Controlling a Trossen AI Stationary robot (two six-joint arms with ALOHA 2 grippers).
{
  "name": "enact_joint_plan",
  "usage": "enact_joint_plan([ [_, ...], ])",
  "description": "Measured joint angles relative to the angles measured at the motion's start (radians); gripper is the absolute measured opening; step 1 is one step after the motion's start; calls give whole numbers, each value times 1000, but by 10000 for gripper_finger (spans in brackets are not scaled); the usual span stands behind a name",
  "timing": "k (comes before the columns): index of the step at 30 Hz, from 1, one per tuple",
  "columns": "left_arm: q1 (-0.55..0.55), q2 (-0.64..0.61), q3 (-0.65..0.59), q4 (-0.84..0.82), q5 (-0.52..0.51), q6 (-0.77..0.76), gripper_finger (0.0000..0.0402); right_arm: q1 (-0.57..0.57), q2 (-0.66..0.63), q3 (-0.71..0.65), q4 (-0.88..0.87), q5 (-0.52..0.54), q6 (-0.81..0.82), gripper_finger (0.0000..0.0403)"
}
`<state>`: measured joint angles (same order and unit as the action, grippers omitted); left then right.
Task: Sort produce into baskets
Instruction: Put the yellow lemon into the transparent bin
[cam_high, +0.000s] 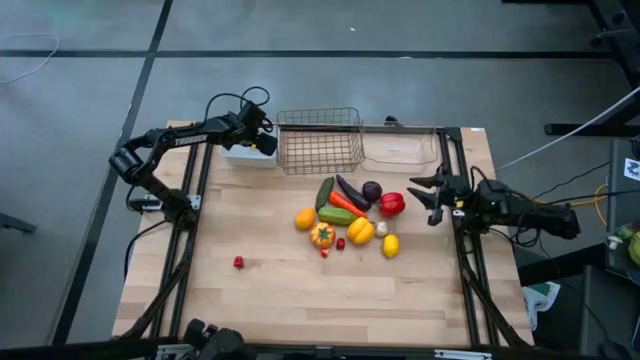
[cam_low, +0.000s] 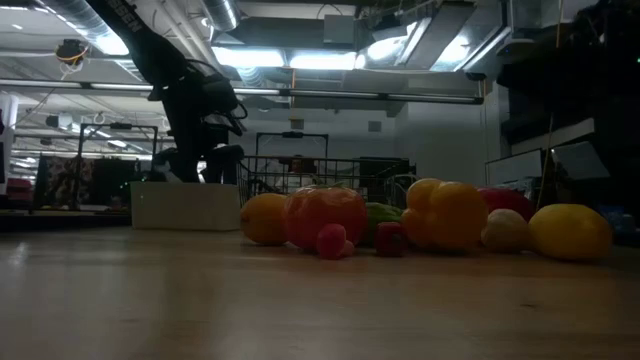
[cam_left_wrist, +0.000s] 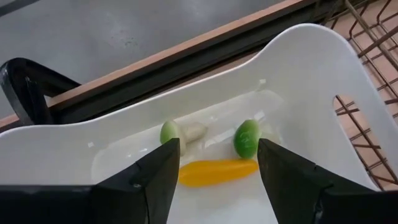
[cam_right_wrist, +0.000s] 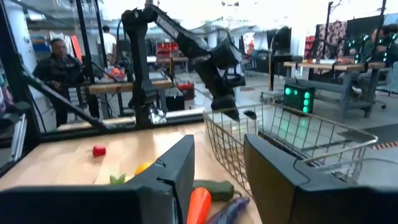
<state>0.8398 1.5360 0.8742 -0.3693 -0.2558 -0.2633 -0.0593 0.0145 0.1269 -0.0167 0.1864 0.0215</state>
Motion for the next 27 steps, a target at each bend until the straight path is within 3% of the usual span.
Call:
enact_joint_plan([
  [11,0,0,0,0,0,1,212,0,172,169,-113,24,38,151],
  [20,0,0,0,-1,0,1,212,0,429,387,-387,82,151,270],
  [27,0,0,0,-1,0,1,212,0,626,608,-610,-60,212,324],
])
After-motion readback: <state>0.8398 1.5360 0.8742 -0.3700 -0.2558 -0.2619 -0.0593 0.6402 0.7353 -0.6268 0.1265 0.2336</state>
